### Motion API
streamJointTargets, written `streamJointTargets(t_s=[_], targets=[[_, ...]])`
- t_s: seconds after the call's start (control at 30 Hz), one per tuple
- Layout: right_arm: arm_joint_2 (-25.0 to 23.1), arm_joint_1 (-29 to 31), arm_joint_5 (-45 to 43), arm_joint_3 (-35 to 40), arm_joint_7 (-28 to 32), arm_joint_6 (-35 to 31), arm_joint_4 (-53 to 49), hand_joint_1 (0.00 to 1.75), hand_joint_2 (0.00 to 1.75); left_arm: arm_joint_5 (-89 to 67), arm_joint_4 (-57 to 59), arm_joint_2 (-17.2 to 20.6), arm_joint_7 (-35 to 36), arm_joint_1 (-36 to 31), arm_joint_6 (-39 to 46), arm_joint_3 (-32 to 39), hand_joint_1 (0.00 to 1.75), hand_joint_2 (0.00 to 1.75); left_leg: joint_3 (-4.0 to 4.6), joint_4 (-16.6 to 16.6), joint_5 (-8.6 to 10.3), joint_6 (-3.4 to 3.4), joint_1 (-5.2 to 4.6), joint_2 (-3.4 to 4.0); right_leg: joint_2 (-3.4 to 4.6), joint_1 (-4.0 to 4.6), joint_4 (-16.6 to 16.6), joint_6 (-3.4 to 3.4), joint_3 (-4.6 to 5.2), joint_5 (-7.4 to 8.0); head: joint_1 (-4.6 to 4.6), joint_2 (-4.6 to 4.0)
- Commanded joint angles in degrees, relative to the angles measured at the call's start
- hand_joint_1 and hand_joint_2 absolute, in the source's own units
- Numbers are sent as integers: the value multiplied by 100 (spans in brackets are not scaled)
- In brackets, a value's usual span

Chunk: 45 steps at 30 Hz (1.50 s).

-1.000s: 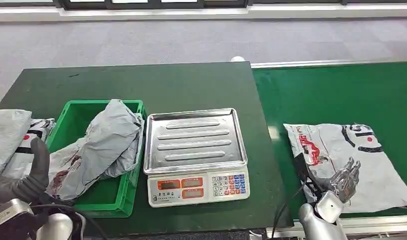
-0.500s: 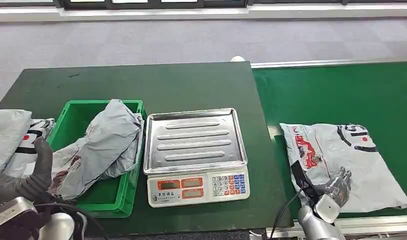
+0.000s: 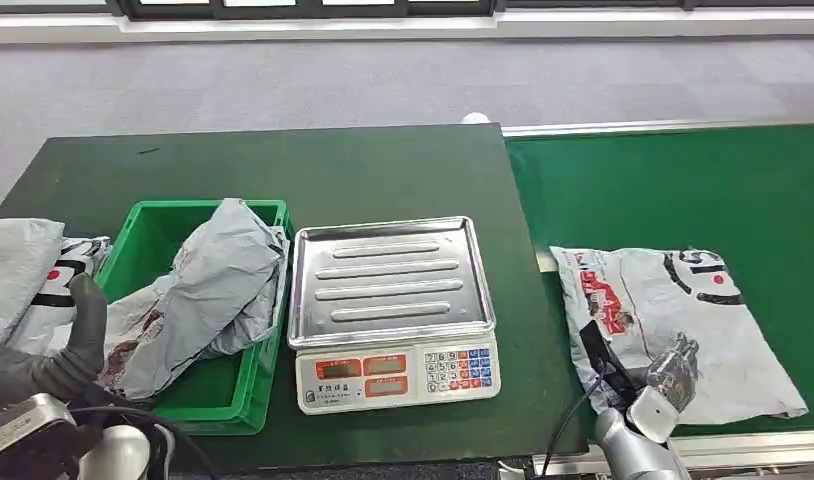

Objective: Moved the parcel from conveyor to table for the left to box.

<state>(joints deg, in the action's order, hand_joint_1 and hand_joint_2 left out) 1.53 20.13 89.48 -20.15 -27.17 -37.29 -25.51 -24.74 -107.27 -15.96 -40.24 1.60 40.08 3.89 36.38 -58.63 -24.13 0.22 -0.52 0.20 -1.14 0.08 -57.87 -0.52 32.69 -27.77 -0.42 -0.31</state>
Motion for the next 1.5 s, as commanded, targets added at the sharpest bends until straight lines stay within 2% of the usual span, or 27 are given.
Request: streamJointTargets(t_s=[0.03,0.23,0.4,0.73,0.8,0.87,0.93,1.03,1.07,1.5], targets=[[42,168,8,-278,44,143,468,175,175,2,278,-404,24,297,-8,-237,0,175,-10,6,-2,-4,-2,-3,4,-3,7,6,-10,-1,0,0],[15,234,52,-335,218,217,512,175,175,33,237,-404,24,338,-8,-225,0,175,-12,6,-4,-6,-1,5,14,-3,8,6,-10,-1,0,0],[-35,267,36,-194,446,-81,418,175,175,99,226,-404,24,383,-8,-231,0,175,-12,6,-5,-5,0,10,18,-2,8,6,-10,1,0,0],[-101,275,48,-241,519,34,393,175,175,76,232,-404,24,392,-8,-231,0,175,-12,7,-5,-6,-2,14,24,-4,7,6,-9,0,0,0],[-138,263,-15,-310,747,-5,320,175,175,69,226,-404,24,393,-8,-221,0,175,-15,10,-5,-7,-2,15,26,-4,10,7,-11,1,0,0],[-222,170,52,-274,906,-271,-183,175,175,74,183,-404,24,417,-8,-184,0,175,-15,11,-5,-7,-1,14,26,-3,11,7,-13,1,0,0],[-509,-433,52,-3,1160,-271,-2027,175,175,79,87,-404,24,474,-8,-121,0,175,-17,12,-6,-9,-2,20,33,-5,12,7,-12,1,0,0],[-629,-559,52,595,1426,-271,-2596,175,175,73,26,-398,24,532,-8,-115,0,175,-7,6,-7,-9,-4,24,35,-5,2,4,1,0,0,0],[-580,-738,52,938,1238,-271,-3009,175,175,84,27,-384,24,537,-8,-123,0,175,-14,10,-9,-12,-4,24,39,-6,6,6,-6,-1,0,0],[-580,-738,52,938,1238,-271,-3009,175,175,84,27,-384,24,537,-8,-123,0,175,-6,6,-4,-5,-1,8,16,-2,4,2,-5,-4,0,0]])
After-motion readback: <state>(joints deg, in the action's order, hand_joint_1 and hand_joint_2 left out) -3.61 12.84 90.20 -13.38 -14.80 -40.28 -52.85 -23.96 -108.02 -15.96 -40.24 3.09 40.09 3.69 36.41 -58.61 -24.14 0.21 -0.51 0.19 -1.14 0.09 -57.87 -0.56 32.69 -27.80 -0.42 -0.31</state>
